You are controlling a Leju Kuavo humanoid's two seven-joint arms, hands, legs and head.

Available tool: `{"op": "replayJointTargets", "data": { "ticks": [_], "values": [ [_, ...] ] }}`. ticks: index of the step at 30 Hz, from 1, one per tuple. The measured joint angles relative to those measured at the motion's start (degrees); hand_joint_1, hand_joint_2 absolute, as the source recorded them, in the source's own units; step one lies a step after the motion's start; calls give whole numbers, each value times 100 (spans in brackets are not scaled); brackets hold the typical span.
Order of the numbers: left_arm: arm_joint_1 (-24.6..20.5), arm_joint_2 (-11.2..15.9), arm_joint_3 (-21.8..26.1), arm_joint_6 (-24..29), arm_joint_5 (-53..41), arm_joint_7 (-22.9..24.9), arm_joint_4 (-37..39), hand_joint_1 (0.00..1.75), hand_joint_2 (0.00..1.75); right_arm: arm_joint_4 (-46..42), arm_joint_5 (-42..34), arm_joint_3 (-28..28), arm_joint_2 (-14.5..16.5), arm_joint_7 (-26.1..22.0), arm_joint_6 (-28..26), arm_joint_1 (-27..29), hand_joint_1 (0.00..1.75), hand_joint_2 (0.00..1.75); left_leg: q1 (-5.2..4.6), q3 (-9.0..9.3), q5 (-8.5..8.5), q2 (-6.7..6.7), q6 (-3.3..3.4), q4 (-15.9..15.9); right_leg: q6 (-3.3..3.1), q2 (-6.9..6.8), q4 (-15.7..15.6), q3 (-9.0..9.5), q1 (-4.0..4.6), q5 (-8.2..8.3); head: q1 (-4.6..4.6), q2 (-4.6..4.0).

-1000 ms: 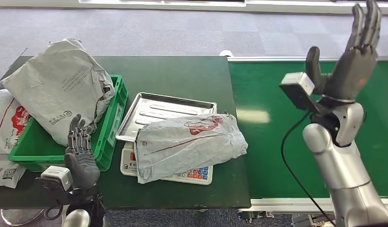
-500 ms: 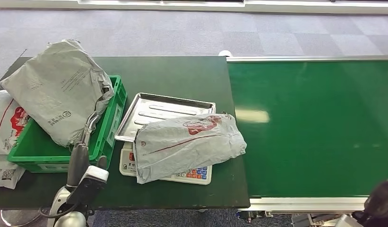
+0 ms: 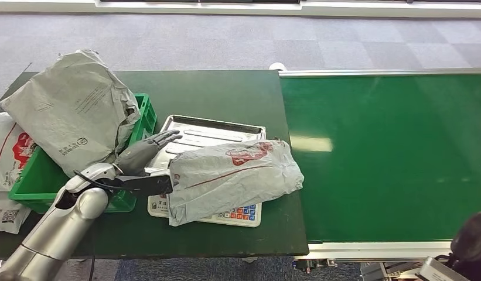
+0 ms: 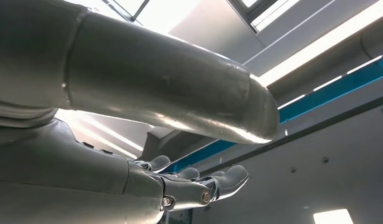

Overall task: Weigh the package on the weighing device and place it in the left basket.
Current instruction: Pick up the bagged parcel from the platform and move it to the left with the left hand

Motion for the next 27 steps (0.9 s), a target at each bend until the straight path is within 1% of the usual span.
{"op": "replayJointTargets", "data": {
  "ticks": [5, 10, 13, 14, 17, 18, 22, 27],
  "values": [
    [-406, 0, -641, -78, 236, -55, 581, 0, 175, 71, -94, 61, -5, -20, 0, 17, 0, 0, -1, -2, -1, 2, 0, 0, 0, 3, 0, -4, -1, 0, 0, 0],
    [-594, -14, -1079, -74, 420, -52, 883, 0, 175, 118, -108, 88, -7, -23, 0, 25, 0, 0, -1, -6, -1, 3, -1, 0, 0, 4, -1, -10, 0, -1, 0, 0],
    [-694, -94, -1338, -88, 538, -59, 1098, 0, 175, 142, -104, 123, -7, -25, 0, 26, 0, 0, -1, -6, -1, 3, -1, 0, 0, 3, -1, -9, 0, 0, 0, 0],
    [-710, -135, -1427, -88, 563, -67, 1182, 10, 175, 151, -102, 141, -6, -26, 0, 24, 0, 0, -1, -6, -1, 3, 0, 0, 0, 3, -1, -8, -1, 0, 0, 0],
    [-716, -243, -1667, -73, 596, -133, 1397, 140, 175, 186, -99, 198, -5, -21, 0, 1, 0, 0, -1, -6, 0, 1, 0, 0, 0, 3, 0, -4, -1, 0, 1, 0],
    [-713, -264, -1731, -59, 605, -166, 1440, 175, 175, 200, -99, 215, -5, -14, 0, -15, 0, 0, -1, -6, 0, 1, 0, 0, 0, 3, 0, -3, -1, 0, 1, 0],
    [-732, -282, -1868, 0, 680, -243, 1489, 175, 175, 244, -97, 278, -5, 52, 0, -97, 0, 0, -1, -3, 0, -2, 1, 0, 0, 2, 0, 3, -1, 0, 0, 0],
    [-800, -268, -1921, 58, 754, -209, 1470, 175, 175, 291, -106, 347, -5, 79, 0, -128, 0, 0, -1, -1, 0, -3, 0, 0, 0, 0, 1, 7, -1, -1, 1, 0]
  ]
}}
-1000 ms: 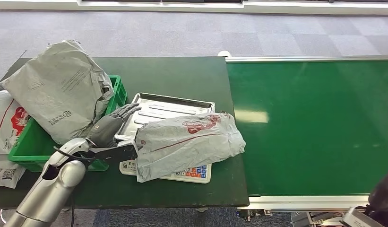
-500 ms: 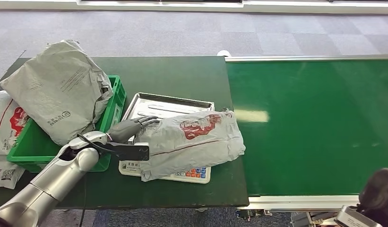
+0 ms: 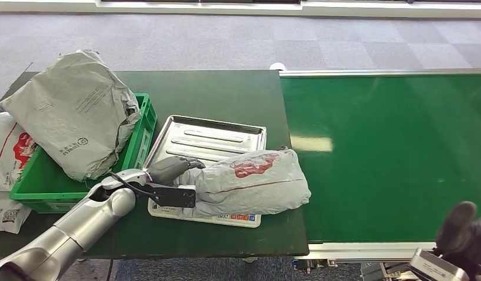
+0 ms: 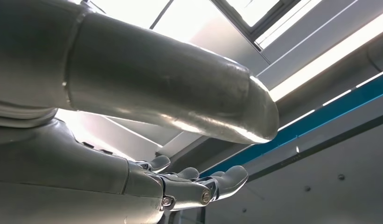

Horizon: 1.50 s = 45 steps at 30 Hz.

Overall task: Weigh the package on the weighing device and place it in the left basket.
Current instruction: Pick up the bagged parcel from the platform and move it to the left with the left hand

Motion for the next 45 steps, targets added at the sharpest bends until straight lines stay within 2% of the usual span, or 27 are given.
{"op": "replayJointTargets", "data": {
  "ticks": [8, 15, 19, 24, 29, 32, 37, 42, 45],
  "values": [
    [56, 228, -23, 219, 194, 106, -296, 175, 175, 107, -23, 46, -2, -1, 0, -57, 0, 0, 0, 2, 0, 4, -1, -1, 0, 1, 4, -3, 1, 0, 0, 0],
    [80, 316, -24, 285, 206, 124, -421, 175, 175, 151, -41, 64, -2, -1, 0, -60, 0, 0, 0, 1, 1, 6, -2, -1, -1, 3, 9, -7, 2, 0, 0, 0],
    [187, 436, 27, 514, 242, 178, -635, 175, 175, 151, -60, 68, -6, 1, 0, -51, 0, 0, 0, -1, 0, 11, -4, -1, -1, 9, 10, -13, 2, -1, 1, 0],
    [362, 969, 389, 631, 332, 303, -1329, 175, 175, 148, -111, 45, -24, -61, -2, 102, 0, 0, 2, -12, 2, 17, -7, 0, -3, 14, 15, -31, 5, -2, 0, 0],
    [315, 1600, 891, 420, 474, 393, -2180, 175, 175, 92, -140, -46, -24, -142, -2, 287, 0, 0, 6, -17, 5, 16, -11, 0, -5, 14, 18, -41, 5, -2, -1, 0],
    [41, 1935, 1116, 250, 553, 605, -2643, 175, 175, 1, -204, -150, -24, -197, -3, 442, 0, 0, 10, -27, 9, 14, -15, 1, -10, 13, 19, -50, 8, 2, 0, 0],
    [-980, 2534, 1458, 113, 850, 1010, -3095, 175, 175, -192, -507, -415, -25, -433, -4, 800, 0, 0, 14, -44, 13, 21, -19, 2, -17, 19, 19, -67, 11, 9, -1, 0],
    [-1848, 3018, 1730, 420, 948, 1191, -3210, 175, 175, -284, -328, -495, 75, -585, -7, 994, 0, 0, 14, -44, 12, 35, -20, 1, -22, 33, 20, -76, 15, 11, -1, 0],
    [-2113, 3196, 1849, 776, 763, 1281, -3131, 175, 175, -356, -150, -539, 197, -584, -9, 1090, 0, 0, 14, -44, 11, 34, -21, -1, -24, 31, 20, -75, 16, 9, 0, 0]
  ]
}}
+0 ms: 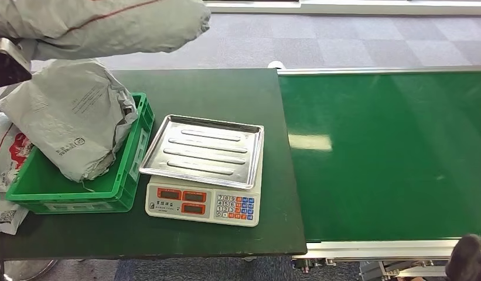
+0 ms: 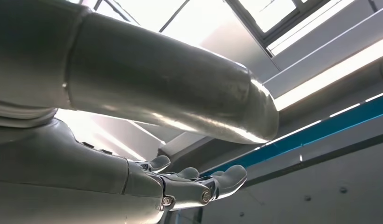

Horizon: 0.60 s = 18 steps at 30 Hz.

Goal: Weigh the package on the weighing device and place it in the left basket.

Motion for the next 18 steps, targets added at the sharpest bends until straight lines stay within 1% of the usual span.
{"op": "replayJointTargets", "data": {
  "ticks": [3, 5, 7, 10, 14, 18],
  "values": [
    [49, 156, 164, 530, -280, -18, 286, 175, 175, -74, 34, -47, 78, -8, 0, 133, 0, 0, 0, 2, -1, 3, -2, -2, -1, 6, 2, 1, 0, -1, 0, 0],
    [297, 270, 378, 878, -387, -170, 539, 175, 175, -117, 57, -67, 134, -27, -1, 217, 0, 0, -1, 7, -1, 12, -4, -4, -4, 18, 5, 0, -1, -2, -1, 0],
    [605, 362, 660, 1093, -463, -363, 766, 175, 175, -158, 95, -80, 192, -38, -2, 287, 0, 0, -1, 10, -1, 19, -7, -3, -7, 27, 8, -3, 3, -3, -2, 0],
    [901, 427, 966, 1125, -549, -436, 961, 175, 175, -199, 133, -91, 249, -35, -2, 328, 0, 0, 0, 8, 0, 16, -9, -3, -10, 26, 8, -2, 7, -4, -1, 0],
    [1264, 505, 1310, 1034, -769, -266, 1135, 175, 175, -225, 176, -99, 293, 7, -2, 344, 0, 0, -1, 9, -1, 18, -11, -4, -10, 30, 9, 1, 0, -4, -1, 0],
    [1974, 532, 1776, 1078, -1023, -435, 1501, 175, 175, -223, 198, -99, 303, 133, 0, 330, 0, 0, -5, 14, -5, 31, -15, -4, -12, 45, 9, -4, 0, -5, -1, 0]
  ]
}}
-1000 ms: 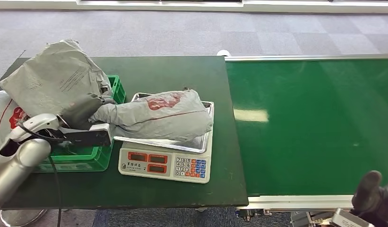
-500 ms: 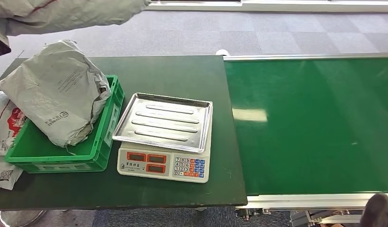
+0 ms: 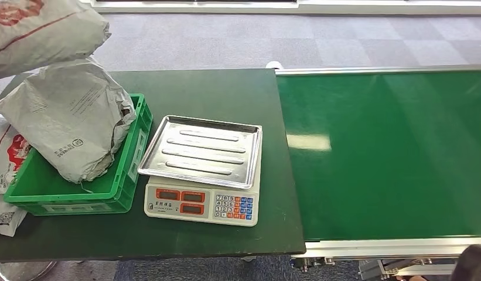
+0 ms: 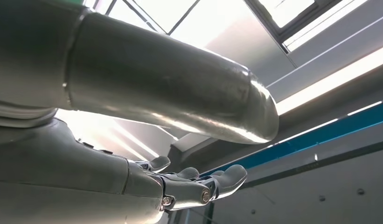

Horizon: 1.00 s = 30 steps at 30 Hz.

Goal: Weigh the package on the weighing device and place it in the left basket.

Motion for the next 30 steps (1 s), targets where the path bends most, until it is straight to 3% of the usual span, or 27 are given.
{"op": "replayJointTargets", "data": {
  "ticks": [4, 8, 9, 12, 13, 16, 20, 26, 30],
  "values": [
    [839, -138, 386, 200, -318, -164, 298, 175, 175, 6, -27, 0, -3, 56, 0, -36, 0, 0, 1, -2, 0, -1, -1, 0, -3, 1, 0, -1, 3, -2, 1, 0],
    [1479, -548, 792, 337, -889, -181, 575, 173, 175, 10, -50, 0, -43, 168, 2, -89, 0, 0, 0, -6, -1, -3, -1, 0, -4, -2, 0, -1, 3, -2, 0, 0],
    [1585, -638, 877, 349, -967, -183, 666, 160, 175, 10, -49, 0, -59, 193, 2, -95, 0, 0, 0, -7, -1, -3, -1, 1, -4, -1, 0, -2, 4, -2, 1, 0],
    [1775, -864, 1111, 388, -1037, -213, 914, 31, 175, 10, -38, 0, -79, 239, 5, -101, 0, 0, 0, -8, -1, -4, -1, 1, -4, -2, 0, -3, 4, -1, 0, 0],
    [1812, -936, 1186, 404, -1041, -235, 981, 0, 131, 10, -30, 0, -80, 243, 6, -105, 0, 0, 0, -8, -1, -6, -1, 1, -4, -4, 0, -3, 4, -1, 0, 0],
    [1885, -1164, 1388, 484, -1032, -311, 1118, 0, 0, 10, 17, 3, -81, 256, 7, -141, 0, 0, 1, -10, -1, -13, -1, 2, -4, -12, -1, -2, 5, -2, 0, 0],
    [1866, -1507, 1644, 527, -650, -354, 1143, 0, 0, 10, 113, 20, -81, 338, 7, -191, 0, 0, 1, -9, 0, -16, -1, 2, -4, -19, -1, -2, 5, -1, -1, 0],
    [2053, -2136, 1978, 910, 803, -364, 584, 0, 0, 10, 141, 45, 27, 219, 7, -153, 0, 0, 0, -9, -1, -18, -1, 2, -4, -23, -1, 1, 4, -1, 1, 0],
    [2209, -2344, 2042, 1001, 979, -330, 276, 0, 0, 10, 137, 47, 95, 195, 7, -137, 0, 0, 0, -10, -1, -17, -1, 2, -4, -23, -1, -1, 5, -1, 0, 0]
  ]
}}
